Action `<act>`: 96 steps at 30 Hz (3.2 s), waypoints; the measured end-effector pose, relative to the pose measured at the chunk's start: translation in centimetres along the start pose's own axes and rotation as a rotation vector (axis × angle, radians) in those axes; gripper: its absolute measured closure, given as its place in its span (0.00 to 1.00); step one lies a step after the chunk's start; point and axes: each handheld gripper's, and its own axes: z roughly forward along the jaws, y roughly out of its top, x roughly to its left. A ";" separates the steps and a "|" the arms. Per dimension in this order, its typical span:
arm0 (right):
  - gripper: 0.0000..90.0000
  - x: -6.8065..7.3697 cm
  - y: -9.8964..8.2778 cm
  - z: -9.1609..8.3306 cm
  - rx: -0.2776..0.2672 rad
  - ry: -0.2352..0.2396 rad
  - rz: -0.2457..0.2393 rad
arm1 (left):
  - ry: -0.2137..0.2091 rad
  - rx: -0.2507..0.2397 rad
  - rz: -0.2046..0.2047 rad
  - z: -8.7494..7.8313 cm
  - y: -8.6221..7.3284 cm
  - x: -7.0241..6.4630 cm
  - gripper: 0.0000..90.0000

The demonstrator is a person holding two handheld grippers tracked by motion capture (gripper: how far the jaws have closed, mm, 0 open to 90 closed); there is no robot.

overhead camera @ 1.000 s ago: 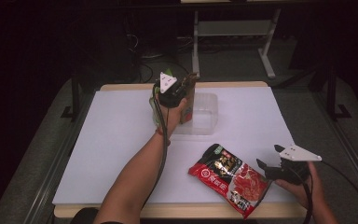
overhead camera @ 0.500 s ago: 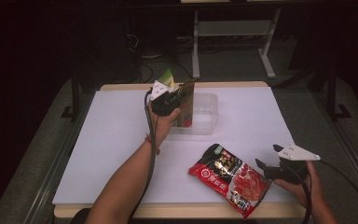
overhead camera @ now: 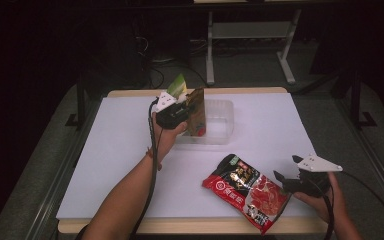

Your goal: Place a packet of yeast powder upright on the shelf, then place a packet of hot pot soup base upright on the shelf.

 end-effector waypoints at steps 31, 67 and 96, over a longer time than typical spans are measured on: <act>0.20 -0.2 0.2 0.1 -0.006 0.001 0.020 | -0.070 0.081 0.165 -6.1 -1.5 -1.4 0.64; 0.31 1.7 -0.4 -2.0 0.161 0.289 0.030 | -0.469 0.387 0.159 -7.8 -7.9 -7.8 0.31; 0.25 1.3 -1.2 -2.7 0.320 0.474 -0.014 | -0.430 0.502 0.256 -6.2 -9.3 -9.5 0.34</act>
